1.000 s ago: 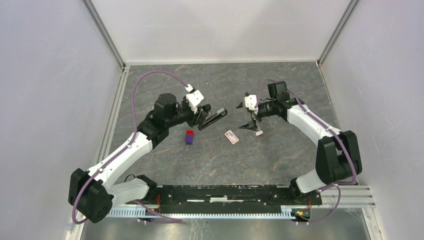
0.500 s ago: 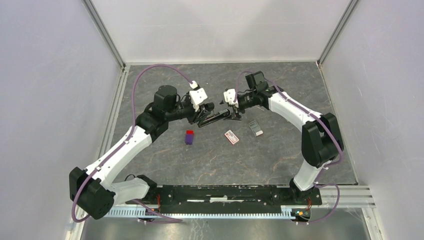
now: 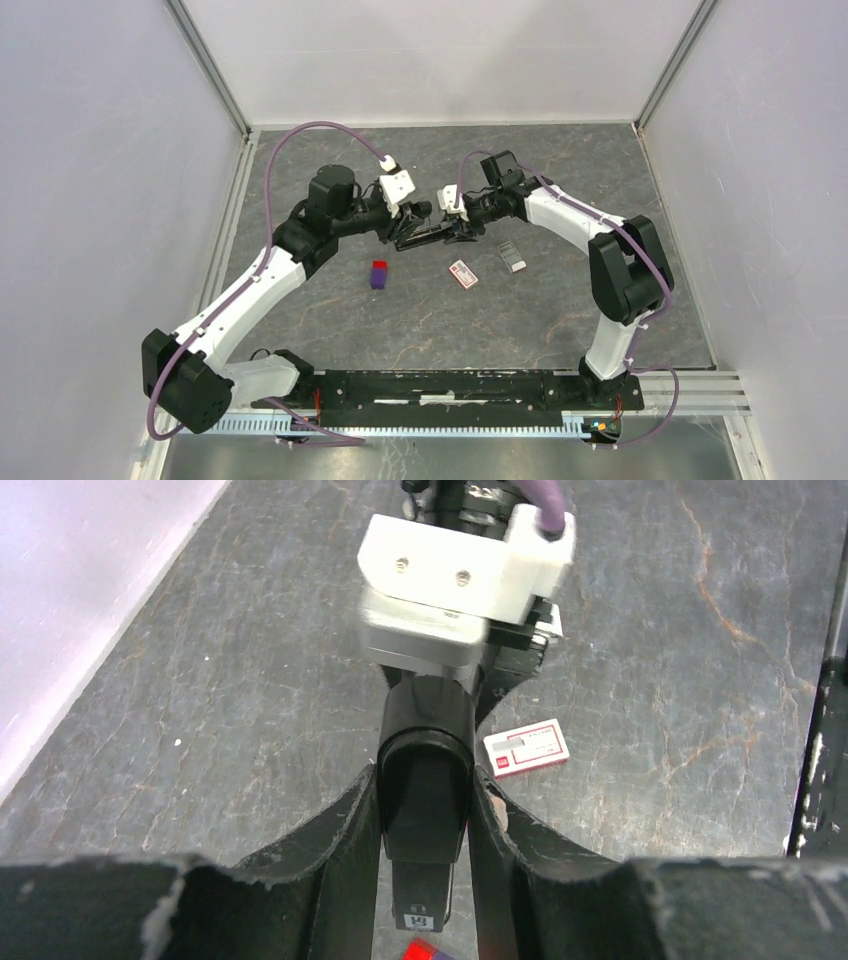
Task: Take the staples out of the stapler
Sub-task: Pick up the stapler from the center of the board.
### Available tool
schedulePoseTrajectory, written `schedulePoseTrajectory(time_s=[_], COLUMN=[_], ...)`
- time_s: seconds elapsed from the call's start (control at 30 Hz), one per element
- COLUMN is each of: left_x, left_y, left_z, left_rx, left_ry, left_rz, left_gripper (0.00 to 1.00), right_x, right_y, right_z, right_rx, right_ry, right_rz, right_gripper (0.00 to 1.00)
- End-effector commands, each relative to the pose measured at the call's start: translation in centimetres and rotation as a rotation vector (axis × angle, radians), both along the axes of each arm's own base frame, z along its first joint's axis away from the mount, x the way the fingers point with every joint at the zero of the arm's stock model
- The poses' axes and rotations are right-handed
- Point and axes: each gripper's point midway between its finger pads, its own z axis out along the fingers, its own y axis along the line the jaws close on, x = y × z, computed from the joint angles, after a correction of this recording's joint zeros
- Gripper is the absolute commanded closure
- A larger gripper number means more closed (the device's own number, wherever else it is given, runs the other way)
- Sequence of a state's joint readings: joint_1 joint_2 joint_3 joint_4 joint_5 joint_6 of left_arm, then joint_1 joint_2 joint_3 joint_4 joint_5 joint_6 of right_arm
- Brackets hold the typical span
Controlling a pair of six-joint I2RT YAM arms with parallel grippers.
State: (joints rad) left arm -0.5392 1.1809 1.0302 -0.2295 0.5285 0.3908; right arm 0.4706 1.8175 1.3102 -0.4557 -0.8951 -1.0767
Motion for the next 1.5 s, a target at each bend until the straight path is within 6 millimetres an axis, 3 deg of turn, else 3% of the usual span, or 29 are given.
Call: schedulePoseTrajectory(time_s=[0.0, 0.2, 0.43, 0.53, 0.7, 0.77, 0.9, 0.97, 1.03, 1.07, 1.23, 1.37, 1.47], left_x=[1.7, 5.1, 4.8, 4.4, 5.0, 6.0, 7.9, 8.6, 9.5, 10.0, 12.8, 15.5, 16.8], left_y=[0.6, 5.0, 6.9, 7.3, 6.6, 6.7, 6.8, 6.8, 6.9, 6.8, 7.5, 8.7, 10.0], left_z=[5.7, 6.9, 9.2, 9.6, 7.0, 6.4, 6.2, 6.0, 5.1, 3.7, -3.3, -8.1, -11.0], left_rx=[-0.231, -0.606, -0.841, -0.83, -0.719, -0.695, -0.651, -0.616, -0.577, -0.554, -0.567, -0.657, -0.684], left_ry=[-0.05, 0.127, 0.084, 0.042, 0.042, 0.045, 0.071, 0.112, 0.18, 0.239, 0.538, 0.817, 0.959], left_rz=[0.086, 0.26, 0.219, 0.195, 0.173, 0.194, 0.245, 0.266, 0.302, 0.327, 0.457, 0.601, 0.756], left_gripper=[0.98, 0.98, 0.98, 0.98, 0.98, 0.98, 0.98, 0.98, 0.98, 0.98, 0.98, 0.98, 0.98], right_x=[0.2, -0.3, -2.0, -2.0, -0.8, 0.8, 3.2, 4.1, 5.1, 5.9, 8.5, 8.2, 6.9], right_y=[0.5, 0.5, 1.2, 1.2, 1.6, 1.9, 2.4, 2.2, 1.4, 0.8, -3.0, -4.8, -5.5], right_z=[-0.4, -1.9, -3.0, -3.6, -4.3, -4.5, -4.0, -3.4, -2.5, -1.9, 0.8, 2.6, 3.2], right_rx=[0.013, 0.011, 0.043, 0.029, 0.028, 0.032, 0.036, 0.044, 0.068, 0.086, 0.16, 0.19, 0.193], right_ry=[0.023, 0.106, 0.283, 0.304, 0.312, 0.309, 0.312, 0.3, 0.277, 0.26, 0.225, 0.188, 0.193], right_rz=[-0.016, -0.038, -0.005, -0.011, -0.067, -0.135, -0.207, -0.239, -0.283, -0.314, -0.437, -0.463, -0.471], right_gripper=[0.65, 0.83, 0.91, 0.91, 0.89, 0.8, 0.43, 0.29, 0.19, 0.14, 0.08, 0.08, 0.08])
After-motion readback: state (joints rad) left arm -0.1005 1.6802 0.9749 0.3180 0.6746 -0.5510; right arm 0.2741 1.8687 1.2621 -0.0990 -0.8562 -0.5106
